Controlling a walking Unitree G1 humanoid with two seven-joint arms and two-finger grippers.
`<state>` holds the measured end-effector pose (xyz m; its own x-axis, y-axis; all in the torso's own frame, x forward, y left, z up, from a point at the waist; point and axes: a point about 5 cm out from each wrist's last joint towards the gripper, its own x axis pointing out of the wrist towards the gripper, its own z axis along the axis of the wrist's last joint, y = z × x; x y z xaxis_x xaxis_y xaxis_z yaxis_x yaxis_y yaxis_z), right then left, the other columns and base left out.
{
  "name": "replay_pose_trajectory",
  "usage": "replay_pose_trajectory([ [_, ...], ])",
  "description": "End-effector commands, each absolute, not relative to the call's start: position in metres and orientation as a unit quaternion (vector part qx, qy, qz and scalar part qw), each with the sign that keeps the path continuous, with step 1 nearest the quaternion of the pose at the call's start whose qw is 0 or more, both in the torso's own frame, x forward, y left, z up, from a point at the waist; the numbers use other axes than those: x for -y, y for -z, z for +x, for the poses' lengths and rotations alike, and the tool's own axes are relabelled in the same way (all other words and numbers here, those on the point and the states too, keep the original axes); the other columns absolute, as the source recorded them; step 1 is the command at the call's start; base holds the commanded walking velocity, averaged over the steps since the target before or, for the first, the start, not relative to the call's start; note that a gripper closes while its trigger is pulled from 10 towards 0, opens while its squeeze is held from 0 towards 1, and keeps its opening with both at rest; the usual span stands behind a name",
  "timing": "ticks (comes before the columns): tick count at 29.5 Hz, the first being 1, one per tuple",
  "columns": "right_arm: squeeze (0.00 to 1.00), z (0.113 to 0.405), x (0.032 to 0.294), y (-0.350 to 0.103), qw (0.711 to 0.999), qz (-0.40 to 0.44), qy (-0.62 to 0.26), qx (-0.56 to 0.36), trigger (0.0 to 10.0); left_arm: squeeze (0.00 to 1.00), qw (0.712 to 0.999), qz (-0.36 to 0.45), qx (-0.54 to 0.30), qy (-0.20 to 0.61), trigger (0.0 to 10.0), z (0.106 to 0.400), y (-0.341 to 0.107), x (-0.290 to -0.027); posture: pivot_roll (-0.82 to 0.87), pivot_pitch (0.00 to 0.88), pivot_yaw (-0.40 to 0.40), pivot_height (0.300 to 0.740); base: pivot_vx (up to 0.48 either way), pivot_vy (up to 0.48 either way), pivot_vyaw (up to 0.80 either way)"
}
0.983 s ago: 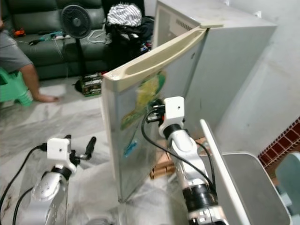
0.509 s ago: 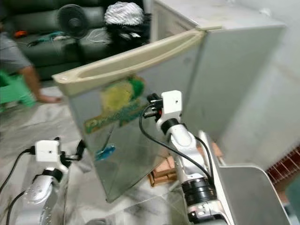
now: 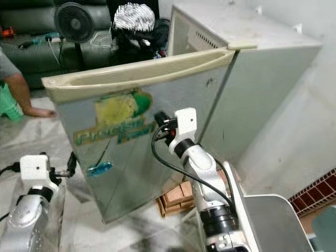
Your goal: Restocking fridge
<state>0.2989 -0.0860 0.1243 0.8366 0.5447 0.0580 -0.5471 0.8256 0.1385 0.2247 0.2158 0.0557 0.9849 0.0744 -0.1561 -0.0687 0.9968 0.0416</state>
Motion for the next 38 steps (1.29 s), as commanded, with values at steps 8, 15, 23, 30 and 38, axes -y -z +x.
replay_pose_trajectory([
  [8, 0.00, 0.298, 0.046, -0.140, 0.928, 0.070, -0.366, 0.022, 10.0, 0.00, 0.995, 0.017, -0.078, 0.052, 10.0, 0.228, -0.056, -0.180, 0.11, 0.000, -0.044, 0.740, 0.472, 0.000, 0.80],
  [15, 0.00, 0.299, 0.046, -0.139, 0.927, 0.071, -0.369, 0.021, 10.0, 0.00, 0.995, 0.021, -0.090, 0.042, 10.0, 0.228, -0.053, -0.181, 0.11, 0.000, -0.046, 0.740, 0.122, 0.137, 0.69],
  [23, 0.00, 0.299, 0.045, -0.141, 0.924, 0.074, -0.374, 0.024, 10.0, 0.00, 0.995, 0.017, -0.085, 0.048, 10.0, 0.228, -0.054, -0.179, 0.11, 0.000, -0.050, 0.740, 0.000, 0.480, 0.00],
  [30, 0.00, 0.272, 0.010, -0.155, 0.808, 0.078, -0.584, 0.008, 10.0, 0.00, 0.995, 0.020, -0.082, 0.044, 10.0, 0.229, -0.055, -0.180, 0.12, 0.000, -0.052, 0.740, 0.000, 0.137, 0.00],
  [38, 0.00, 0.280, -0.031, -0.184, 0.819, 0.064, -0.564, 0.077, 10.0, 0.00, 0.996, 0.024, -0.078, 0.037, 10.0, 0.228, -0.056, -0.180, 0.14, 0.000, -0.067, 0.740, 0.000, 0.000, 0.00],
])
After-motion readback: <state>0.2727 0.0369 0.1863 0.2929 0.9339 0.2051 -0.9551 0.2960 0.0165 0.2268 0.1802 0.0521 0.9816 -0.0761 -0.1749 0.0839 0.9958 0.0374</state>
